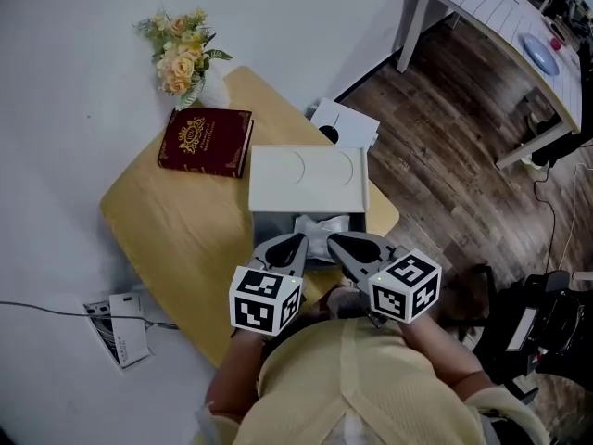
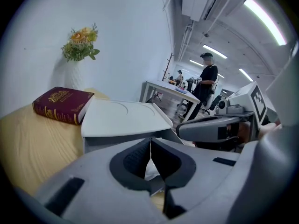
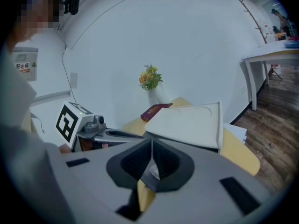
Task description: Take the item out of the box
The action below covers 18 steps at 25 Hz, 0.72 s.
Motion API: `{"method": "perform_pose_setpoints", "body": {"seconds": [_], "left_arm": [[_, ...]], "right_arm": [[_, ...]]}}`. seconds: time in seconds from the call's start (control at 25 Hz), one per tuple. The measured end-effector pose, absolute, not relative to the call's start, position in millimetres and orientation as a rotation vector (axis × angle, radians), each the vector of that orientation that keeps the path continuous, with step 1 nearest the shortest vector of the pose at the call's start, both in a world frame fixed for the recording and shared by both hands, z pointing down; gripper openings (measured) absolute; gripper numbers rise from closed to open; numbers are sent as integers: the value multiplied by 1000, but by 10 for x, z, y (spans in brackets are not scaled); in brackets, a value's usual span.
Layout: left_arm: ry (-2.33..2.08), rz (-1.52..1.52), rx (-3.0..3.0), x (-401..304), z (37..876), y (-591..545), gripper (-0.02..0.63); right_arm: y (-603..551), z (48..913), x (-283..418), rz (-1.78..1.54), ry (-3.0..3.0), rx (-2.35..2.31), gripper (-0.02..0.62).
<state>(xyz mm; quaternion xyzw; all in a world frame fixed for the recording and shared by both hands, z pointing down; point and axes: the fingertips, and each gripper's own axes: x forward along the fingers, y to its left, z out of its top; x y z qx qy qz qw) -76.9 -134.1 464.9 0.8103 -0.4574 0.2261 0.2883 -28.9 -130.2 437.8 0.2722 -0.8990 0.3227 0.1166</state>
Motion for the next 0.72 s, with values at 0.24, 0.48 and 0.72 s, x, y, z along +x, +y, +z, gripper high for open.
{"method": "perform_pose_setpoints", "body": {"seconds": [0.24, 0.48, 0.72], "left_arm": [[-1224, 662, 2116, -777, 4767, -1422, 22], [-1215, 743, 2062, -809, 4899, -1465, 23], [-1146, 813, 1992, -796, 5065, -1452, 23]], "right_arm": [[-1396, 4455, -252, 937, -2612, 762, 33], [-1515, 4511, -240, 923, -2593, 726, 34], [-1519, 4535, -310, 881, -2594, 645, 33]]}}
